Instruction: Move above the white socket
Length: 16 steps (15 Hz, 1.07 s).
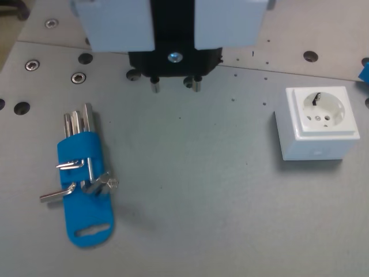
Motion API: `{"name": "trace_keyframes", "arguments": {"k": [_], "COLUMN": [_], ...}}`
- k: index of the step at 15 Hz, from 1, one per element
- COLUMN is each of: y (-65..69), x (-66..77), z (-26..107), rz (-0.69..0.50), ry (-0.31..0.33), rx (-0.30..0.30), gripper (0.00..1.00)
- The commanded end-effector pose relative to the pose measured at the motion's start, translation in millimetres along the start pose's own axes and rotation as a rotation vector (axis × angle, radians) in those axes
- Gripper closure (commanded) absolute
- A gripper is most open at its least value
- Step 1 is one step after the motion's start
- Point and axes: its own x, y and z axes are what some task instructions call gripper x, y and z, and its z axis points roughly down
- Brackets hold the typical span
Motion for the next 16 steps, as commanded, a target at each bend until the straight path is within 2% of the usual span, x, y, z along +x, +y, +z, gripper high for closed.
{"name": "trace_keyframes", "arguments": {"k": [1,7,16], "y": [-6.1,-29.6,-73.8], "x": [-3.4,-16.6,-50.0], "z": [6.8,32.5,80.4], "rz": [-0.002,0.000,-0.013], "ry": [0.013,0.052,0.081], "rx": [-0.002,-0.011,-0.014], "gripper": [1.00,1.00,1.00]}}
